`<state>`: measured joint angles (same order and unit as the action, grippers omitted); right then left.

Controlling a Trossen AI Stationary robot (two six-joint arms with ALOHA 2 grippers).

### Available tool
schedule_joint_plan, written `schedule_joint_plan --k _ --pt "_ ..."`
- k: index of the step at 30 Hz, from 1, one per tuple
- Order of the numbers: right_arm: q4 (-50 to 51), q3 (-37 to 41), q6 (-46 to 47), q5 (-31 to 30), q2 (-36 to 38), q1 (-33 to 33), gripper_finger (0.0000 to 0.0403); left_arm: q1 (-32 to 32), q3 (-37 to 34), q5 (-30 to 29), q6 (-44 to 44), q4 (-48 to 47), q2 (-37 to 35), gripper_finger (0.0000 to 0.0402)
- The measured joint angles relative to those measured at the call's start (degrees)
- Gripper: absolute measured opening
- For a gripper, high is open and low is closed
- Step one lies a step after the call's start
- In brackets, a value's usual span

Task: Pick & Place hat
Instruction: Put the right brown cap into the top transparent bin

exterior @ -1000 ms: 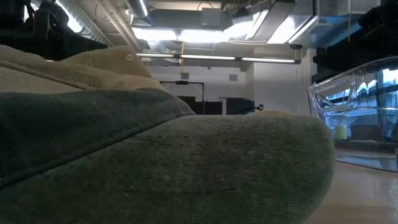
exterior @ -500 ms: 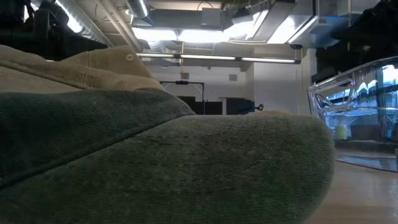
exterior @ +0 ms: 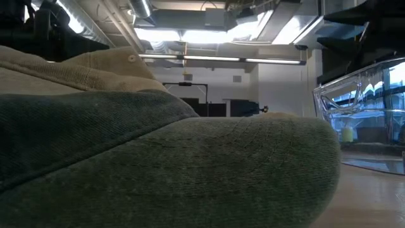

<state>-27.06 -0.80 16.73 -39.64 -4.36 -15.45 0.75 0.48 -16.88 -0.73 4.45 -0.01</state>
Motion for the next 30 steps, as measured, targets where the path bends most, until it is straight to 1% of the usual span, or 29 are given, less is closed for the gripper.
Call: schedule_joint_plan --k 1,3,7,9,12,15,18,21,23,25,28,30 --pt "0.67 -0.78 -0.25 -1.06 -0.02 0.38 0.0245 0.02 0.0 0.0 0.0 0.0 0.0 0.0132" --pt "4.8 -3.4 -0.52 -0.59 -0.26 1.32 0.0245 0.02 -0.01 -0.01 0.0 0.0 0.0 0.0132" --pt "19.46 -11.75 1.36 1.99 -4.85 3.79 0.0246 0.0 0.01 -0.01 0.0 0.0 0.0 0.0132" --pt "27.56 -17.2 5.09 2.34 -8.82 5.35 0.0246 0.01 0.01 -0.01 0.0 0.02 0.0 0.0132" --pt "40.35 -25.17 15.87 3.26 -16.18 8.47 0.0246 0.02 -0.01 0.0 0.0 0.02 0.0 0.0132" --pt "48.82 -32.04 23.07 10.75 -23.69 12.44 0.0246 0.04 0.01 -0.04 -0.63 0.45 0.0 0.0132" --pt "52.25 -36.72 26.31 20.01 -31.32 17.15 0.0246 0.04 0.0 -1.21 -2.59 1.87 0.0 0.0132" --pt "52.74 -40.27 26.62 29.89 -38.86 22.71 0.0246 0.09 -0.01 -3.86 -3.1 2.01 0.0 0.0132" --pt "52.75 -42.57 24.38 36.35 -43.85 26.4 0.0246 0.09 0.0 -4.67 -3.1 1.87 0.0 0.0132" --pt "52.59 -44.88 20.97 39.39 -48.89 29.1 0.0246 0.09 0.01 -5.14 -3.08 1.81 0.0 0.0132" --pt "54.7 -49.51 17.34 39.82 -55.74 31.94 0.0246 0.09 0.0 -5.17 -3.09 1.81 0.0 0.0132" --pt "58.79 -53.7 15.95 39.84 -59.82 33.1 0.0246 0.09 0.01 -5.17 -3.36 1.79 0.0 0.0132"
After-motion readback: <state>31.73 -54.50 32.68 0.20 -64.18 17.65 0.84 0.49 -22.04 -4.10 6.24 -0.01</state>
